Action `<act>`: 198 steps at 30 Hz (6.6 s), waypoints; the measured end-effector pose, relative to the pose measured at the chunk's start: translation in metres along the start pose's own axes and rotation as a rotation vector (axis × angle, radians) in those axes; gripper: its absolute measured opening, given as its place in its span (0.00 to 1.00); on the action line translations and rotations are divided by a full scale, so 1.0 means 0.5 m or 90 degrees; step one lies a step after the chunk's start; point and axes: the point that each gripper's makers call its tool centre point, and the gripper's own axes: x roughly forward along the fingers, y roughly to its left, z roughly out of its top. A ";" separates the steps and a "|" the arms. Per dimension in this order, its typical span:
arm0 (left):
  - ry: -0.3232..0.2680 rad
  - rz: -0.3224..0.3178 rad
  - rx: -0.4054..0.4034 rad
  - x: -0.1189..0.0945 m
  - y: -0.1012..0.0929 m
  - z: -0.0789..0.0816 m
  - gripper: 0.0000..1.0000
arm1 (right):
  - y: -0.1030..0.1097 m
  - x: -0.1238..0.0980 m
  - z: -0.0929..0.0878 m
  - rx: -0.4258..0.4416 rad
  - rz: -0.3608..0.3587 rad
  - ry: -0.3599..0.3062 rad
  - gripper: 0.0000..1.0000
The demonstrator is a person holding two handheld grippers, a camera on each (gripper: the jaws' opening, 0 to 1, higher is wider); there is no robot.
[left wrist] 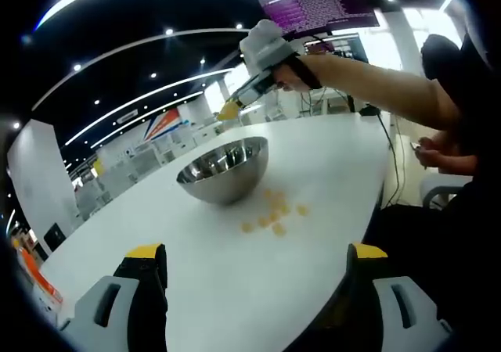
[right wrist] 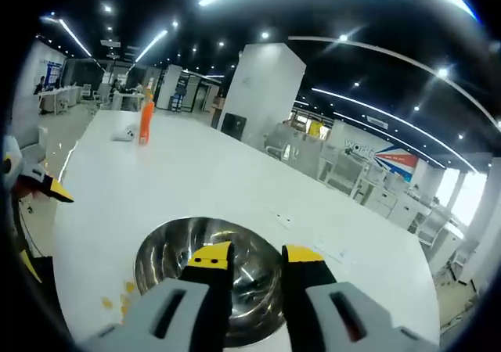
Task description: Pick up the QQ candy scattered on the table and place it into the stainless steel bowl on the table
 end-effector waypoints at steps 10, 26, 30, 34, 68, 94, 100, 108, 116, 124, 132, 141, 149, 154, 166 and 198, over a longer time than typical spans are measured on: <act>0.004 -0.003 0.007 0.006 -0.006 0.003 0.95 | 0.032 -0.129 0.173 -0.041 0.019 -0.126 0.23; 0.002 -0.009 0.022 0.013 -0.015 0.023 0.95 | 0.187 -0.250 0.180 -0.093 0.119 -0.164 0.23; 0.005 -0.011 0.024 0.015 -0.020 0.022 0.95 | 0.202 -0.252 0.169 -0.097 0.132 -0.158 0.23; 0.007 -0.012 0.023 0.017 -0.023 0.021 0.95 | 0.210 -0.256 0.162 -0.099 0.139 -0.155 0.23; 0.008 -0.009 0.023 0.015 -0.024 0.018 0.95 | 0.254 -0.271 0.144 -0.113 0.169 -0.146 0.23; 0.003 -0.003 0.023 0.009 -0.016 0.021 0.95 | 0.297 -0.260 0.096 -0.121 0.195 -0.115 0.23; 0.003 0.000 0.020 0.006 -0.013 0.020 0.95 | 0.327 -0.237 0.033 -0.088 0.217 -0.079 0.23; 0.002 0.001 0.020 0.005 -0.014 0.018 0.95 | 0.349 -0.210 -0.042 -0.044 0.235 -0.037 0.22; -0.003 0.001 0.014 0.001 -0.014 0.019 0.95 | 0.362 -0.180 -0.110 -0.016 0.237 0.003 0.22; -0.003 0.004 0.011 -0.001 -0.009 0.019 0.95 | 0.366 -0.159 -0.169 0.009 0.229 0.040 0.22; -0.006 0.008 0.014 -0.006 -0.006 0.024 0.95 | 0.372 -0.134 -0.228 0.009 0.224 0.079 0.22; -0.001 -0.002 0.018 0.000 -0.012 0.020 0.95 | 0.365 -0.115 -0.274 0.021 0.217 0.112 0.21; 0.001 -0.002 0.020 -0.001 -0.015 0.021 0.95 | 0.369 -0.111 -0.285 0.033 0.216 0.121 0.20; 0.001 -0.002 0.022 -0.002 -0.015 0.023 0.95 | 0.372 -0.112 -0.289 0.033 0.216 0.124 0.18; 0.002 -0.002 0.023 -0.003 -0.016 0.021 0.95 | 0.376 -0.113 -0.294 0.037 0.219 0.126 0.18; 0.002 -0.005 0.028 -0.002 -0.021 0.024 0.95 | 0.372 -0.106 -0.298 0.056 0.214 0.119 0.06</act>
